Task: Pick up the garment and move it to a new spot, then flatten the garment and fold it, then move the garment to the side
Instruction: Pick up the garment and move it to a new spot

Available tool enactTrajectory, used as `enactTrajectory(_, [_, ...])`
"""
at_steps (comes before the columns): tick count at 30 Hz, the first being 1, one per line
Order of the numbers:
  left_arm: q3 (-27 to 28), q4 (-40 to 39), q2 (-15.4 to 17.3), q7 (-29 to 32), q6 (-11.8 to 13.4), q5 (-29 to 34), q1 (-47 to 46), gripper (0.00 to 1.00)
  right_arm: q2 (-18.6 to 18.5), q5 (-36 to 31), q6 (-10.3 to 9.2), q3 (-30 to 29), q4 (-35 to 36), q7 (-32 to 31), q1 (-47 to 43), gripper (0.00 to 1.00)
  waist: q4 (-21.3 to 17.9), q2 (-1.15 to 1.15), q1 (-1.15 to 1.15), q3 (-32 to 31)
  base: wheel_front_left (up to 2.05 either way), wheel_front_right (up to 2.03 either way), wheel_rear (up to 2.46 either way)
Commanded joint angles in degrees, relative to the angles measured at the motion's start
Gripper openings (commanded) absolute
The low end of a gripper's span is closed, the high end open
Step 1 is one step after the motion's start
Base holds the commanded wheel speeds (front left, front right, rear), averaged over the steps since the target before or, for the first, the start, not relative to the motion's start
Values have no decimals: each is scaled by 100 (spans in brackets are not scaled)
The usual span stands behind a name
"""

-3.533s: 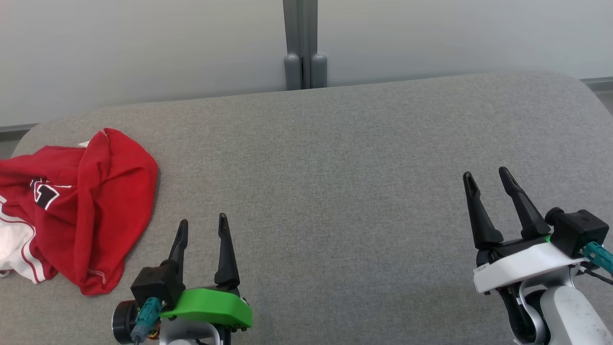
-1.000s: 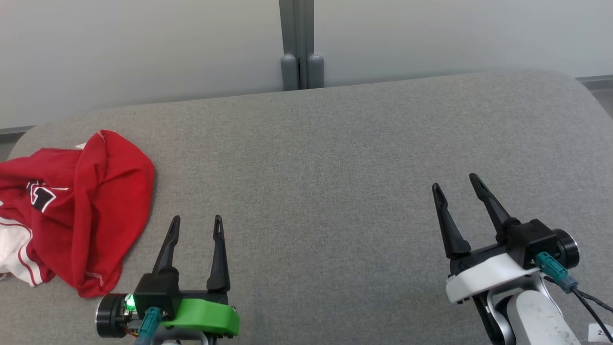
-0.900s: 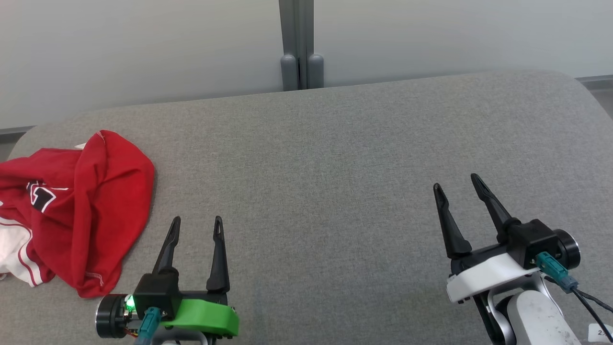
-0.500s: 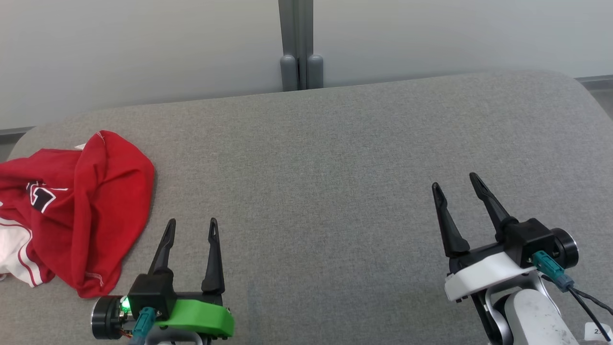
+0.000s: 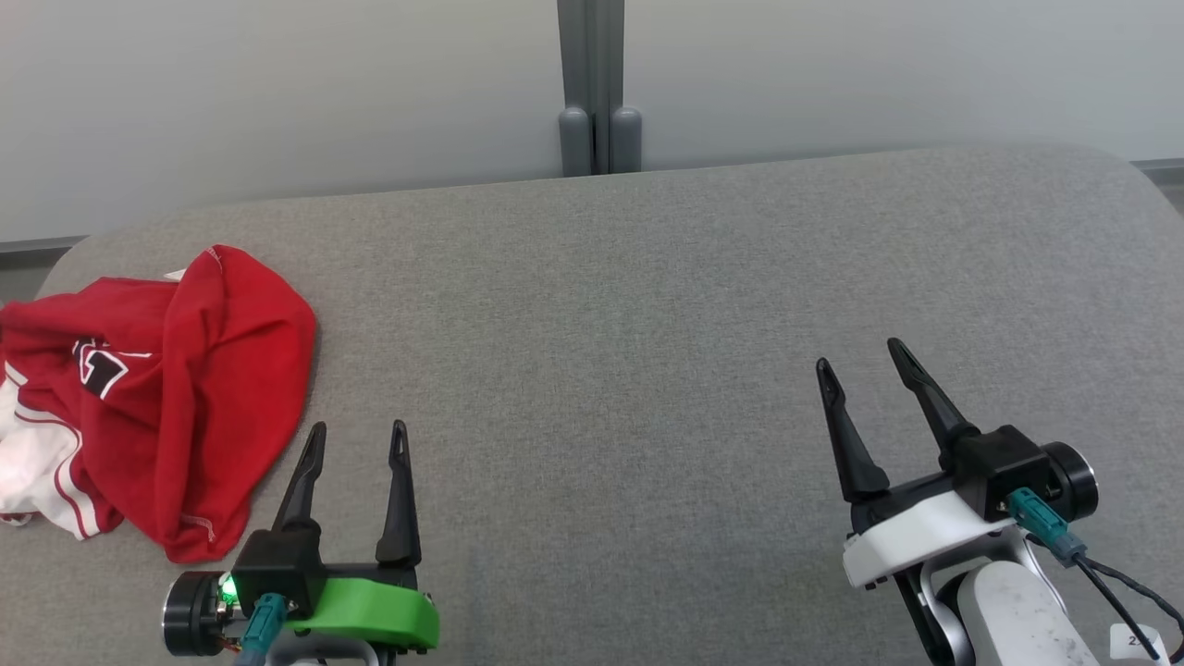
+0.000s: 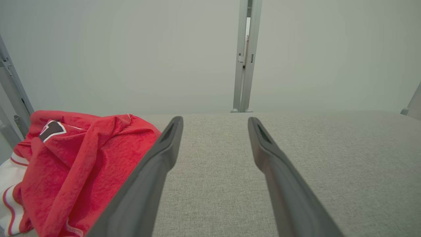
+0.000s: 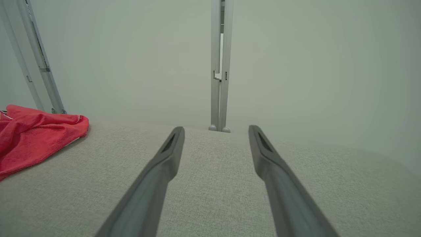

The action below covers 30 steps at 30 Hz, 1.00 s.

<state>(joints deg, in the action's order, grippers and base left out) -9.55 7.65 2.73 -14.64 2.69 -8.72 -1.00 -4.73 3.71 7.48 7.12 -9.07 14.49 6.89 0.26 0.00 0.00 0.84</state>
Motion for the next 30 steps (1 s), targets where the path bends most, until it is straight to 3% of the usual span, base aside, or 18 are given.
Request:
enactTrajectory(1, [48, -52, 19, -14, -15, 71, 9, 100, 6, -34, 1, 37, 1, 37, 91, 100, 83, 0, 0, -16, 0, 0, 0])
enactTrajectory(30, [571, -6, 26, -54, -229, 221, 293, 100, 141, -63, 1, 681, -268, 75, 29, 100, 1985, 0, 0, -257, 0, 0, 0])
